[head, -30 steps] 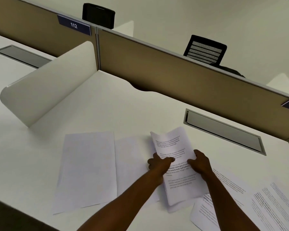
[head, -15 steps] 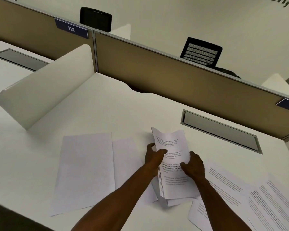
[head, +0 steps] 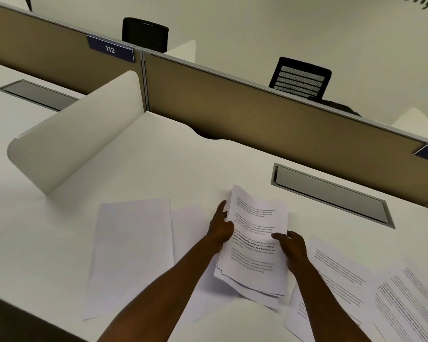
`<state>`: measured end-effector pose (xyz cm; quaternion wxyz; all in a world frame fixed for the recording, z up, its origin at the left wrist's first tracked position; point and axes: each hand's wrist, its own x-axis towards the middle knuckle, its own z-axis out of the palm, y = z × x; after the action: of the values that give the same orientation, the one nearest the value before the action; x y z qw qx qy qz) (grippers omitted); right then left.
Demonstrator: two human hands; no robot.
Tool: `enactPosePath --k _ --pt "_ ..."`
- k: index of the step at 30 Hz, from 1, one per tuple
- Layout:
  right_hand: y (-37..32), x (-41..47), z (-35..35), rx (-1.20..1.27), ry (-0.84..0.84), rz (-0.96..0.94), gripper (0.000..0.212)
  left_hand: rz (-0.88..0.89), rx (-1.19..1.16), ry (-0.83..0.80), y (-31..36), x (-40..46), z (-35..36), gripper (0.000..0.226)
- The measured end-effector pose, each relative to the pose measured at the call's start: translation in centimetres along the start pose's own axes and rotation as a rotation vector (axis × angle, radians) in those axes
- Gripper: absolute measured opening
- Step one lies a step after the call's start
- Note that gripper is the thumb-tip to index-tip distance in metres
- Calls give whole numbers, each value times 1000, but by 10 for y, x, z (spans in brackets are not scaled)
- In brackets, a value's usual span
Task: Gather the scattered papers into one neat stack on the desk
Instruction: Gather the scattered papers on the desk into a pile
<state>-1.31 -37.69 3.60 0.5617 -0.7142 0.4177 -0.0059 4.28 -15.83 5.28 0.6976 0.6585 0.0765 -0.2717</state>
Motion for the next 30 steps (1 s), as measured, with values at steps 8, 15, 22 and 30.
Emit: enactPosePath --k 8,15,22,30 --pt "3 -4 -6 -110 102 -140 55 88 265 -143 -6 -8 10 87" --pt "-8 -17 -24 -405 317 -349 65 264 544 86 -1 -26 -3 81" --pt "-24 -81 49 -412 -94 -691 45 159 679 804 -36 -78 -114 84" --pt "35 -130 126 -946 -297 -960 66 -97 1069 677 -103 -127 -149 125"
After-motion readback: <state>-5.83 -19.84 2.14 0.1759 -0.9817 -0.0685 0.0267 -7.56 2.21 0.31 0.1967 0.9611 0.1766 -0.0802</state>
